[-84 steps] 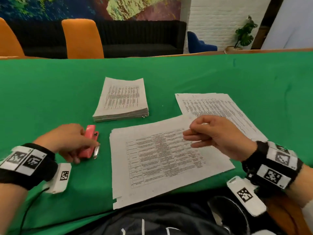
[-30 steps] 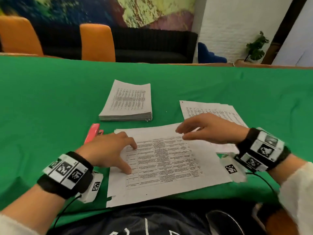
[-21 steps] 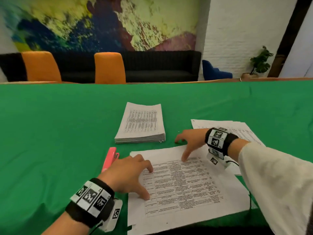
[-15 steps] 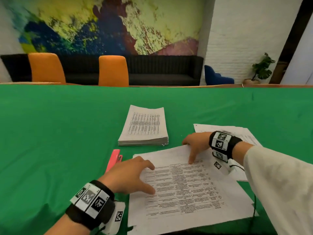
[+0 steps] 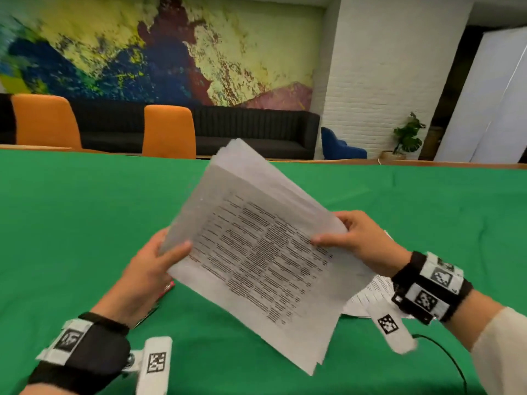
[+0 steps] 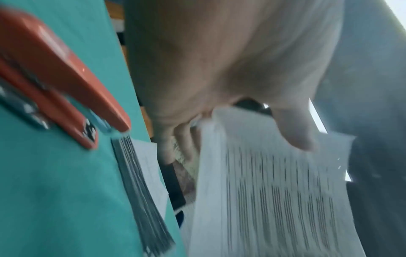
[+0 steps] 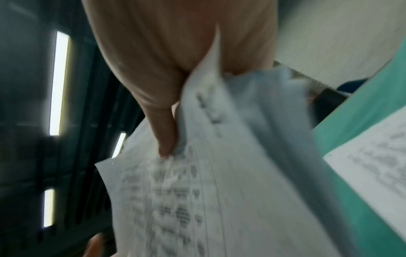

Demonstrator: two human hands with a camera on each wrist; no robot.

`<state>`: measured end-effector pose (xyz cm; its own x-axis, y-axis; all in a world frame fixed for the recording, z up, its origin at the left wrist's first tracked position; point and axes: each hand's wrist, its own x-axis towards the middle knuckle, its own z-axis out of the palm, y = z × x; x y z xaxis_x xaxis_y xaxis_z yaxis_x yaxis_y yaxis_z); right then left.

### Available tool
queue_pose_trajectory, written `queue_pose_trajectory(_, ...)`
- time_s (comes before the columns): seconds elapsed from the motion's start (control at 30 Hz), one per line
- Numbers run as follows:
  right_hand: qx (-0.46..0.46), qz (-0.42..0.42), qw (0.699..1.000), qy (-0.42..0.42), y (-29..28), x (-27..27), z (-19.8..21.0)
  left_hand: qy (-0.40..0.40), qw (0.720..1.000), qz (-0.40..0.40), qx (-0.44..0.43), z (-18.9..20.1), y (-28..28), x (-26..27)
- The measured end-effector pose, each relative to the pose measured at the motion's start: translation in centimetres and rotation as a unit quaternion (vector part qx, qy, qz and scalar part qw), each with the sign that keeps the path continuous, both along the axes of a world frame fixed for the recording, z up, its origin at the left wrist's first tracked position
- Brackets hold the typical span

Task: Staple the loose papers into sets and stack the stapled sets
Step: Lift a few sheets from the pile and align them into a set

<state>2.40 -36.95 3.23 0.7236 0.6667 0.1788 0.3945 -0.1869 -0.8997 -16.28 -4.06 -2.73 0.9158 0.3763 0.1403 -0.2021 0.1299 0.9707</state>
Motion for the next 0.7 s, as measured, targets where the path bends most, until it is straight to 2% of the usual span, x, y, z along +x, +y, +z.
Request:
queue_pose_trajectory(0.1, 0.145, -0.028, 0.989, 0.007, 1.4, -2.0, -1.1, -0.109, 0.988, 0.041, -0.106, 0.9, -0.6, 1.6)
queue_pose_trajectory(0.17, 0.216, -0.059, 0.974, 0.020, 2.5, -2.7, -1.9, -0.131, 0.978, 0.055, -0.154, 1.9, -1.0, 2.4)
queue_pose_trajectory(0.2, 0.239, -0.065, 0.968, 0.028, 2.9, -2.9, -2.3, -0.133, 0.979, 0.062, -0.145, 2.3, -1.3, 2.8)
queue_pose_trajectory(0.33, 0.233, -0.042, 0.971, 0.016, 4.3, -3.5, -2.8, -0.124, 0.977, 0.170, 0.027, 4.9, -2.8, 3.5)
queue_pose_trajectory(0.43, 0.259, -0.059, 0.964, 0.022, 5.4, -3.1, -0.9, -0.149, 0.964, 0.188, 0.112, 8.0, -3.4, 3.5)
queue_pose_trajectory(0.57, 0.317, -0.066, 0.946, 0.007, 6.7, -2.9, 4.0, -0.196, 0.932, 0.196, 0.235, 12.4, -3.8, 3.6)
queue_pose_trajectory(0.7, 0.348, -0.054, 0.936, -0.012, 7.7, -2.8, 6.1, -0.218, 0.920, 0.204, 0.254, 14.3, -3.7, 3.1)
